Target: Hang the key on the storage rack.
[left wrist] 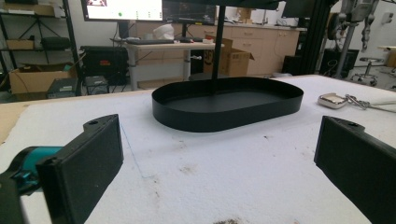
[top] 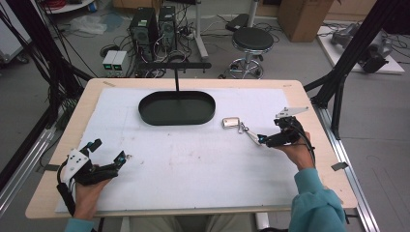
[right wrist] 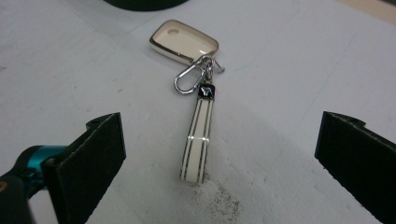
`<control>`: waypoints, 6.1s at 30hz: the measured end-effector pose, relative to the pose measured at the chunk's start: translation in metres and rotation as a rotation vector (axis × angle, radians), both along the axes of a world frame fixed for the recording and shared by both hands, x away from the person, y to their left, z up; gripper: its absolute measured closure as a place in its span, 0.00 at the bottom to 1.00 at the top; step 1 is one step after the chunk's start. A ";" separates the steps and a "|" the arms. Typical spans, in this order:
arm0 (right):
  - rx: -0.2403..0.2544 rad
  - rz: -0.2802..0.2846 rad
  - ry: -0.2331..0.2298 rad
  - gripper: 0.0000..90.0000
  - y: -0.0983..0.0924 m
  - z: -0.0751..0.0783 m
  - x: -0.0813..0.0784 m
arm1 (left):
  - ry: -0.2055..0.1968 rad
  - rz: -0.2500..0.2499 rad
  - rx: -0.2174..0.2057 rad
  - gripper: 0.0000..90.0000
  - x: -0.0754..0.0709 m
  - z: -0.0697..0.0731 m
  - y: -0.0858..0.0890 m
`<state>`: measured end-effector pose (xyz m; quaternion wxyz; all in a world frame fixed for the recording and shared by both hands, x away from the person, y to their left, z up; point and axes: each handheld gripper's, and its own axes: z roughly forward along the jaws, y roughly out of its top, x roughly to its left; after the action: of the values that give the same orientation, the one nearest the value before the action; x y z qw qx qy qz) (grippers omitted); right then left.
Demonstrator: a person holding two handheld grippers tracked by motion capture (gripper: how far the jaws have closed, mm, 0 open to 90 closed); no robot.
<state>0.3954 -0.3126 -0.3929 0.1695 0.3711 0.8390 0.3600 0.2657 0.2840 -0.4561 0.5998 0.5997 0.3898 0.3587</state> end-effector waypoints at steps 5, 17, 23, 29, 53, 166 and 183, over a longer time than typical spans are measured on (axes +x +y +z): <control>-0.058 0.001 0.074 0.03 0.006 -0.007 0.007 | 0.003 0.001 0.001 0.02 0.000 0.000 0.001; -0.098 -0.023 0.151 0.10 0.010 -0.016 0.014 | 0.003 0.005 -0.008 0.02 0.000 0.000 0.001; -0.122 0.002 0.200 0.28 0.013 -0.019 0.016 | 0.004 0.005 -0.009 0.02 0.000 0.000 0.001; -0.137 0.002 0.244 0.41 0.016 -0.022 0.016 | 0.001 0.003 -0.007 0.02 0.000 0.000 0.001; -0.134 0.000 0.301 0.70 0.017 -0.028 0.021 | -0.001 0.009 -0.016 0.02 0.000 0.000 0.001; 0.114 0.802 -0.069 0.83 0.136 0.069 -0.008 | 0.205 -0.877 0.486 0.13 0.104 0.144 -0.157; 0.101 0.819 -0.065 0.83 0.141 0.068 -0.011 | 0.290 -0.965 0.624 0.43 0.106 0.143 -0.182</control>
<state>0.3845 -0.1719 -0.3253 0.0204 0.0028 0.8929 0.4498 0.3717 0.1020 -0.3130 0.4311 0.9001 0.0269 0.0575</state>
